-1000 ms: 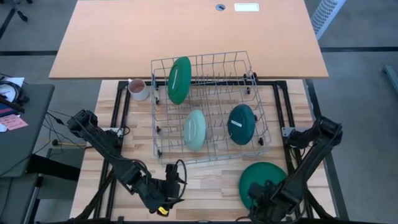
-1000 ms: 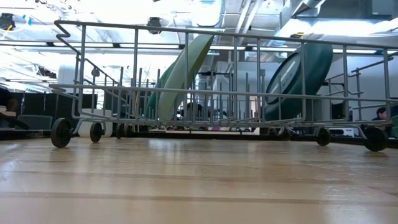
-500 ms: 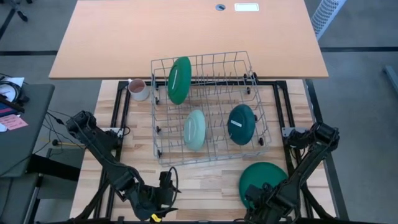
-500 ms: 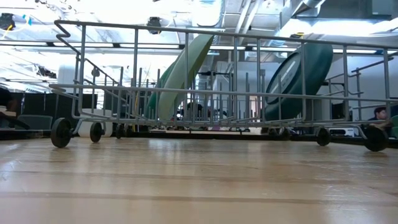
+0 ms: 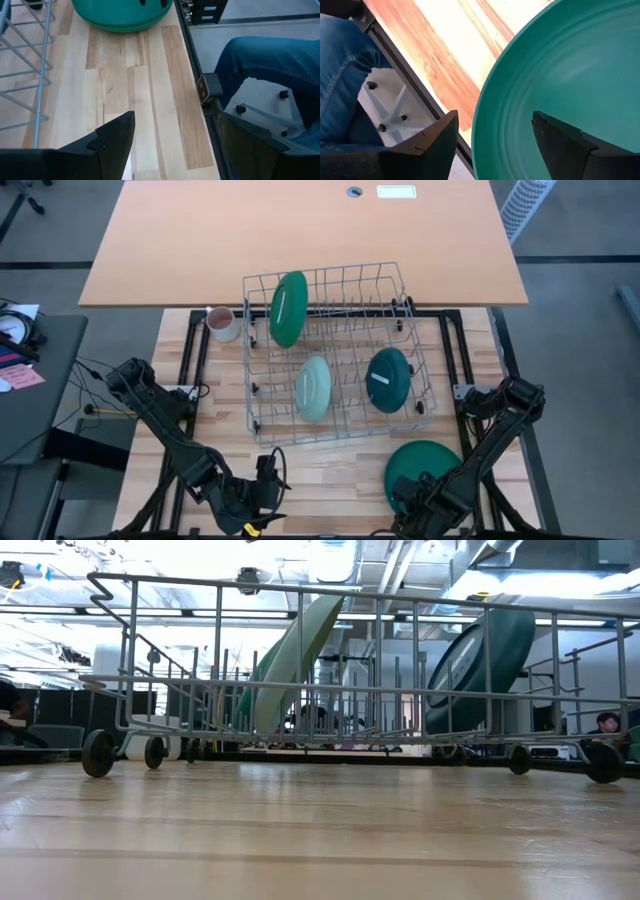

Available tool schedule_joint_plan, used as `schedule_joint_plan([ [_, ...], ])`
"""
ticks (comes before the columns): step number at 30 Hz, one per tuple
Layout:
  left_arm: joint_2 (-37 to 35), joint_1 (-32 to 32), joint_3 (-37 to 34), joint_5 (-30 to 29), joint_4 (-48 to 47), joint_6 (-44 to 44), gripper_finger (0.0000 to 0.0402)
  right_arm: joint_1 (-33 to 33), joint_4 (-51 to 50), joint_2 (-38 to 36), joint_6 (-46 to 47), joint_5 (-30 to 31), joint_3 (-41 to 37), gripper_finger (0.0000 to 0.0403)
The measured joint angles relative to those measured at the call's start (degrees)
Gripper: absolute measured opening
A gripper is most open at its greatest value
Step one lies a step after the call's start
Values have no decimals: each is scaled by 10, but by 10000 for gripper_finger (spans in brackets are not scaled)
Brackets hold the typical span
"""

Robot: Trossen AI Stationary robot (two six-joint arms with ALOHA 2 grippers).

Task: Sort dishes
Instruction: Put the stacked green plate in the dish rack

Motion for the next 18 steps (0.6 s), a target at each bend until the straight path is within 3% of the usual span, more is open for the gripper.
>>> schedule_joint_plan([
  [18,-1,0,0,-25,3,-5,278,-6,20,43,-19,-9,0,260],
])
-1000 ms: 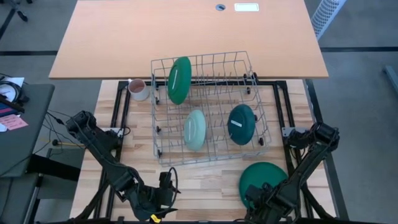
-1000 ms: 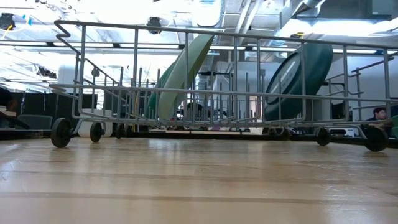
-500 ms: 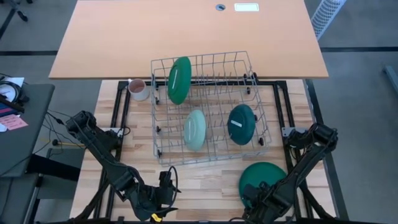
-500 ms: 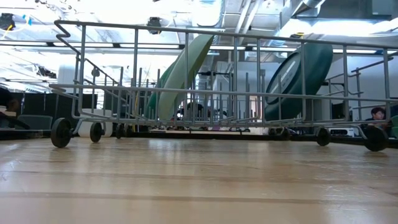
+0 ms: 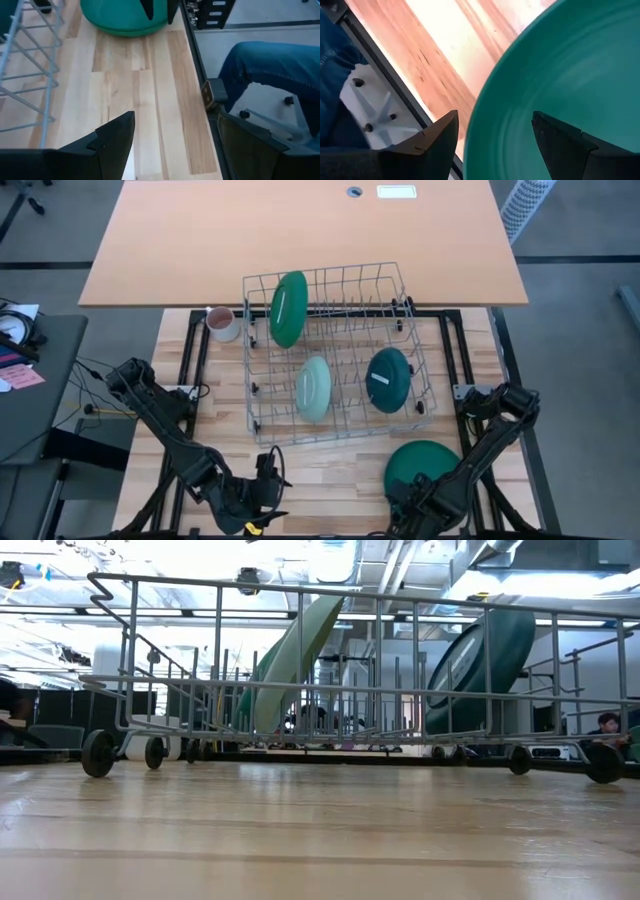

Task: Sort dishes
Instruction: Put the stacked green plate in the dish rack

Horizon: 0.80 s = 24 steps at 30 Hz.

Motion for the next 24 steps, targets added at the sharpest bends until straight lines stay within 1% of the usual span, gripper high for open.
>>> schedule_joint_plan([
  [4,4,1,0,-21,0,1,278,0,0,9,0,-1,0,260],
  [9,5,1,0,-25,1,1,278,0,0,16,0,-7,0,259],
  [12,5,1,0,-28,2,1,278,0,0,17,0,-7,0,251],
  [18,5,1,0,-28,3,1,278,0,0,17,-6,-7,0,216],
  [24,5,1,0,-28,4,0,278,0,1,17,-8,-8,0,162],
])
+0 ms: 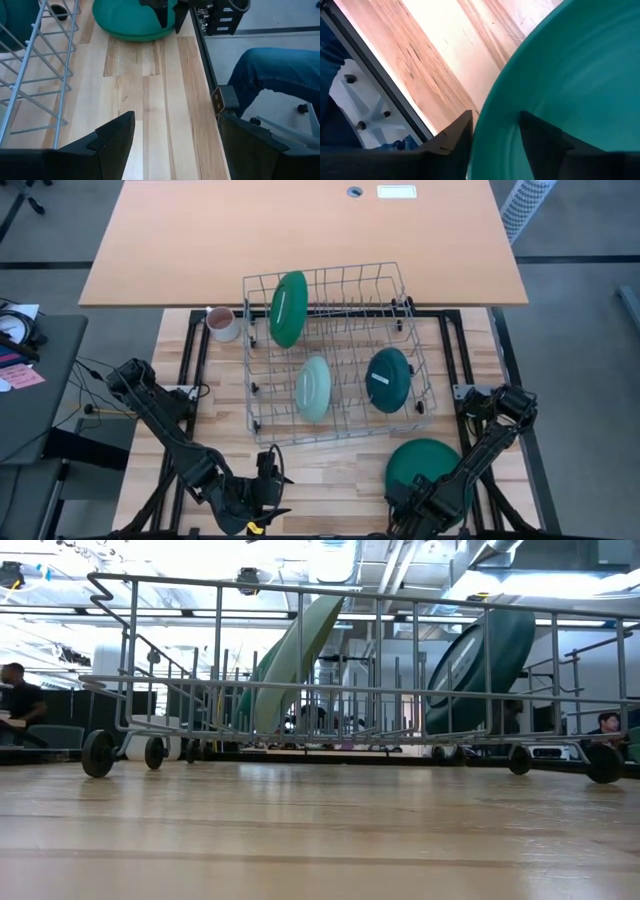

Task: Sort dishes
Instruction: Put the stacked green plate in the dish rack

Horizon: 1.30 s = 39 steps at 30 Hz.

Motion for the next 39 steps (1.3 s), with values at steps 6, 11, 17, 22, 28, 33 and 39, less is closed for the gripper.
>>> schedule_joint_plan([
  [6,0,0,0,0,0,-1,278,0,16,0,-15,-3,0,123],
  [11,0,0,0,0,0,-1,278,0,24,0,-20,-12,0,121],
  [17,0,0,0,1,0,-1,278,0,26,0,-20,-17,0,118],
  [22,0,0,0,1,0,-1,278,-1,27,-1,-28,-31,1,94],
  [28,0,0,0,1,0,-1,278,-2,26,-19,-34,-33,1,33],
  [33,0,0,0,1,0,-3,278,-4,20,-32,-44,-31,1,12],
  [39,0,0,0,1,0,-3,278,-10,-34,-32,-64,-38,24,9],
])
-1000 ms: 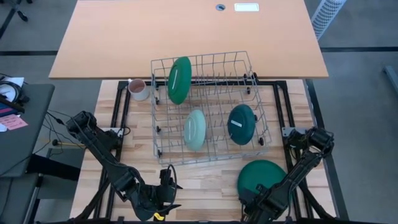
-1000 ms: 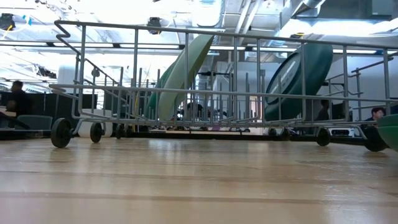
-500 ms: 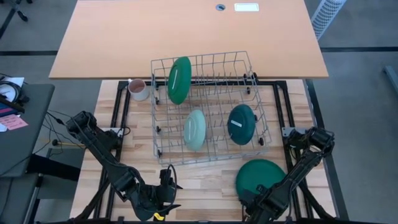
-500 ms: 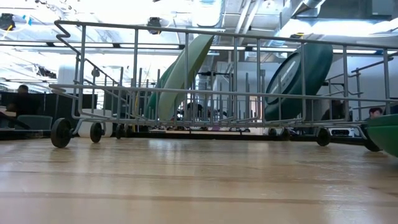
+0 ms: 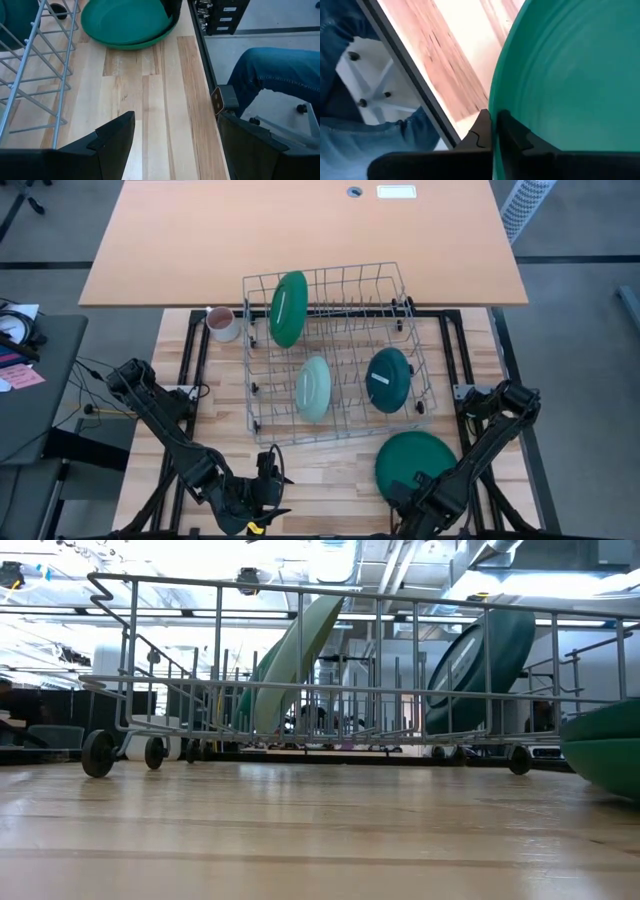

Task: Sort dishes
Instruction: Put the stacked green plate in the dish rack

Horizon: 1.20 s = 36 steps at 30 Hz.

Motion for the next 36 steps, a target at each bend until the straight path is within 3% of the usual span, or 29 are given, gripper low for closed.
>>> schedule_joint_plan([
  [9,0,0,0,0,0,0,278,-3,-230,0,-38,-7,181,6],
  [18,0,0,0,0,0,8,278,-3,-374,1,-96,-8,369,5],
  [31,0,0,0,-29,0,61,278,-10,-399,1,-255,29,589,5],
  [36,0,0,18,-49,-8,95,278,-18,-363,-34,-328,58,579,5],
])
